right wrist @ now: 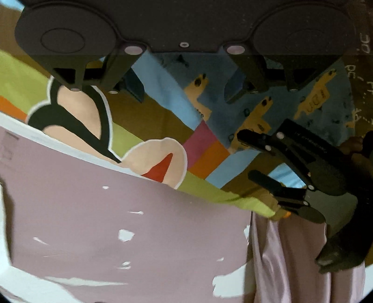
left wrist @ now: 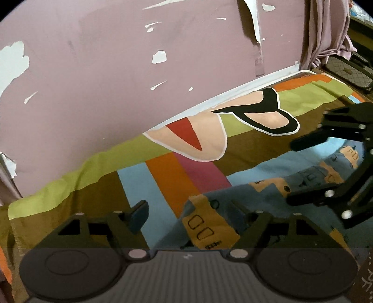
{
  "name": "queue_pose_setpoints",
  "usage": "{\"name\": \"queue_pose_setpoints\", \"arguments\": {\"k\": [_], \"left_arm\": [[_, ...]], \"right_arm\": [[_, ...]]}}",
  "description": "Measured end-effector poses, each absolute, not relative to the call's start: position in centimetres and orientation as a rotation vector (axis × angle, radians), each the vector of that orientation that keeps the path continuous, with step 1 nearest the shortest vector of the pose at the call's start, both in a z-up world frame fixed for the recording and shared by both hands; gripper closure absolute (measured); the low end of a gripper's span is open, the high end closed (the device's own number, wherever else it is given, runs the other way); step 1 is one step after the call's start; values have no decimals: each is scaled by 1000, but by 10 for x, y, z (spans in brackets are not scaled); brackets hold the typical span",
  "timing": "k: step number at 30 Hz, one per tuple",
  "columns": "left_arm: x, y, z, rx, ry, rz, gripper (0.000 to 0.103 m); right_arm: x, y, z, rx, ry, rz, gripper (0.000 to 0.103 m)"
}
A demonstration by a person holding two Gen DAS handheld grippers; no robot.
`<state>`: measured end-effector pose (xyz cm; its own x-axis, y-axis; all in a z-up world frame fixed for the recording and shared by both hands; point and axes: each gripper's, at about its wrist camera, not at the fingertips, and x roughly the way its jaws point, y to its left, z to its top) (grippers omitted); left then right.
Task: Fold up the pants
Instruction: 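Lift the waistband with both grippers and carry it over toward the hem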
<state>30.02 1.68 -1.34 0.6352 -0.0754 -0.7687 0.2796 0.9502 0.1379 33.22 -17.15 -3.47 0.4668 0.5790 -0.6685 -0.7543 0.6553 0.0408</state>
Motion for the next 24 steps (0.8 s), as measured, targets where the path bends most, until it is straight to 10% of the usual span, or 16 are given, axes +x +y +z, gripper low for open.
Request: {"name": "queue_pose_setpoints", "arguments": {"k": [9,17,24], "left_arm": [[306,19,-23,225,872,-229,22],[312,23,-25,200,897,-273,88],[313,17,-23,255,884,-251,95]], "right_arm": [[341,-160,-48,-320,722,870,29],[334,-152,-52,-375,711,925,88],[330,-148,-48,-392,683,901,95]]}}
